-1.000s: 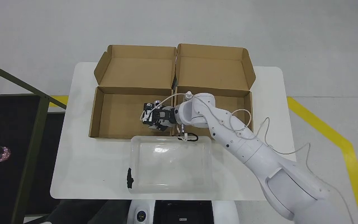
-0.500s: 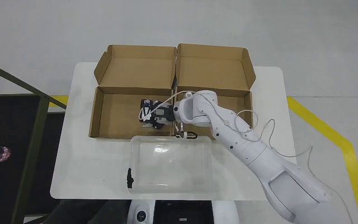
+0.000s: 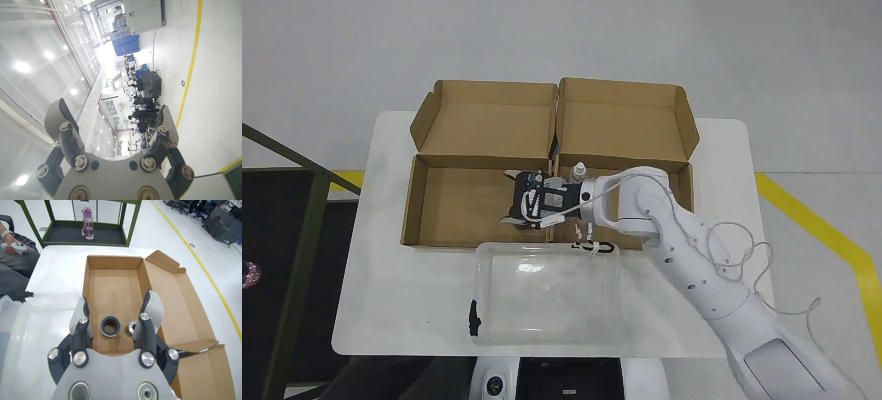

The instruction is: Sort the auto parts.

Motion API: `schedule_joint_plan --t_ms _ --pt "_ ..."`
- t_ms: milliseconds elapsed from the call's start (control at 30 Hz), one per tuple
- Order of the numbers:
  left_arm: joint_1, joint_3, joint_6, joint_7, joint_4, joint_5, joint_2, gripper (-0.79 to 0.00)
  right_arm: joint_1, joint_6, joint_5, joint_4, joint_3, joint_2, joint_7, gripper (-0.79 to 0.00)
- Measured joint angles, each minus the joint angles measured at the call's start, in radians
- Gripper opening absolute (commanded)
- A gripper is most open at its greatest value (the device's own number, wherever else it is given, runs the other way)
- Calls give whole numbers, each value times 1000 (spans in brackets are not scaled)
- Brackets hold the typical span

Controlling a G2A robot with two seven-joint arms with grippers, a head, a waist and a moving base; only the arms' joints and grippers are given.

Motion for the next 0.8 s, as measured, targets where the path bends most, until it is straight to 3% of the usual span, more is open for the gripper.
schedule_joint_plan --t_ms 133,400,800 --pt "0 0 0 0 0 0 0 0 -86 -17 -14 -107 82 28 7 -114" --pt "0 0 0 0 0 0 0 0 -273 -32 -56 -283 252 76 -31 0" --pt "0 0 0 0 0 0 0 0 -597 -4 -182 -420 526 131 -225 0"
